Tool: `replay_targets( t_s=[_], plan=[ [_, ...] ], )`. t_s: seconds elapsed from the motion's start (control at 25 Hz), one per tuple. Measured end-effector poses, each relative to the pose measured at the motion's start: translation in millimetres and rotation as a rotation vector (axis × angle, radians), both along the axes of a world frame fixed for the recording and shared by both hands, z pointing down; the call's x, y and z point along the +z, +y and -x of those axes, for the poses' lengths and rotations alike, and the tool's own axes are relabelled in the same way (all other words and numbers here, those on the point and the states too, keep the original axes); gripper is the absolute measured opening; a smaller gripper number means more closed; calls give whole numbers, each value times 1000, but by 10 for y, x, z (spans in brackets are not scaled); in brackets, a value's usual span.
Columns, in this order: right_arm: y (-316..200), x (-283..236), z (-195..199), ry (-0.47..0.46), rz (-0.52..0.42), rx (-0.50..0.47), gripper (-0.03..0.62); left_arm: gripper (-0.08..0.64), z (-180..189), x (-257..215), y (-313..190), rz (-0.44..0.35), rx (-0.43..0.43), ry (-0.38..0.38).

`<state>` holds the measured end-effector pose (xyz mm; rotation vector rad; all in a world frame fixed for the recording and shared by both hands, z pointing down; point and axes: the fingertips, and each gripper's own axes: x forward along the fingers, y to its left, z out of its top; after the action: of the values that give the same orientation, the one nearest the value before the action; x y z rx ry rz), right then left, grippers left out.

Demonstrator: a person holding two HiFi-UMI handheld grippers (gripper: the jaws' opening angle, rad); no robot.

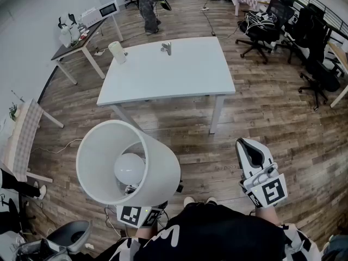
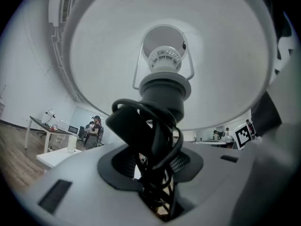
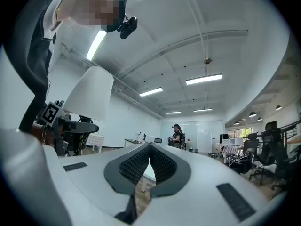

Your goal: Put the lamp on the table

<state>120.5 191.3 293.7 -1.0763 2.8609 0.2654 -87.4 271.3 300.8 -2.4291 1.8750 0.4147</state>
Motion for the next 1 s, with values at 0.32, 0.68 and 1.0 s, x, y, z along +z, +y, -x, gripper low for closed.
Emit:
replay_targets(
  t_s=[0.32, 0.68, 1.0],
  plan=[
    [34, 13, -88, 5, -6, -2, 18, 140, -101, 4, 25, -5, -6, -4],
    [23, 26, -221, -5, 5, -7, 18, 140, -276, 23, 3, 6, 1, -6],
    [16, 82, -477, -50, 6, -24, 20, 140, -747, -542, -108, -79, 61, -37]
  ],
)
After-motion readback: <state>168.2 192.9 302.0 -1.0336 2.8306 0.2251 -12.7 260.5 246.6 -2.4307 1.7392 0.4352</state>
